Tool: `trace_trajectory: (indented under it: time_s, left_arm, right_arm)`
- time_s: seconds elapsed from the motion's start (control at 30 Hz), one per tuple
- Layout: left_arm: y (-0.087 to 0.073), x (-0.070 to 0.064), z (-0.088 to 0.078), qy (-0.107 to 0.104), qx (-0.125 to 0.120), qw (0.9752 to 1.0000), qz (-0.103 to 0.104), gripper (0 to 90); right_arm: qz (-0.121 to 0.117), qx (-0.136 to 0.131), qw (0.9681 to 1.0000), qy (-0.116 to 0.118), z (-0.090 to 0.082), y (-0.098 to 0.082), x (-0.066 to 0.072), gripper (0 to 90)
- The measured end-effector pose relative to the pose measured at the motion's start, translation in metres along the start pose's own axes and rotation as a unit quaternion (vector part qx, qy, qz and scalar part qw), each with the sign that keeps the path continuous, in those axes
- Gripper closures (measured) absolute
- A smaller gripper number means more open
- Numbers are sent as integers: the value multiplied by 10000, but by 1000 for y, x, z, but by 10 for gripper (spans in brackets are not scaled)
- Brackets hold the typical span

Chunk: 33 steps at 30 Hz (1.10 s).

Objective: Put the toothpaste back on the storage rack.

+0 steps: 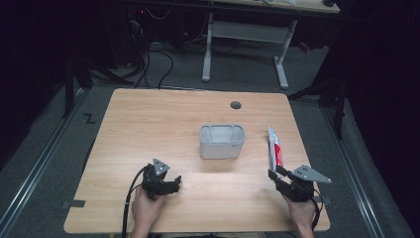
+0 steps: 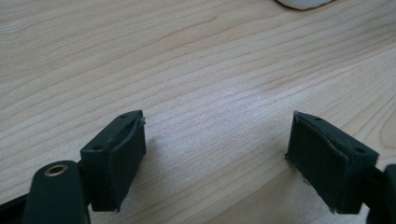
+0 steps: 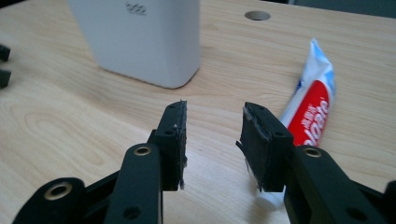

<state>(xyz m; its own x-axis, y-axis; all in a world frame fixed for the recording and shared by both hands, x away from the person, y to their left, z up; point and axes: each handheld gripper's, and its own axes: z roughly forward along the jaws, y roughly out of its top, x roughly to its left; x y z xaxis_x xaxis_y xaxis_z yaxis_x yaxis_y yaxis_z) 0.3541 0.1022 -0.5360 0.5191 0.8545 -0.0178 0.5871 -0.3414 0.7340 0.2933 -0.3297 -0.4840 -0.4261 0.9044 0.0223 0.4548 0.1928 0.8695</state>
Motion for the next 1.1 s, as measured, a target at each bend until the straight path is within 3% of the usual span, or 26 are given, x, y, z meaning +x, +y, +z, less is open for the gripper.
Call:
trace_trajectory:
  time_s: [0.07,0.27,0.6,0.83,1.1]
  left_arm:
    - [0,0,0,-2,0,10000,2,197]
    - [0,0,0,-3,0,10000,0,198]
    - [0,0,0,-11,1,10000,10,196]
    - [0,0,0,-11,1,10000,11,196]
    - [0,0,0,-8,1,10000,18,193]
  right_arm:
    - [157,-14,9999,-57,-1,1,-7,601]
    - [311,58,9993,-204,4,8,-20,543]
    - [489,-144,9986,-118,10,25,-27,528]
    - [543,85,9983,-196,25,33,-43,518]
    - [587,263,9974,-309,34,38,-51,518]
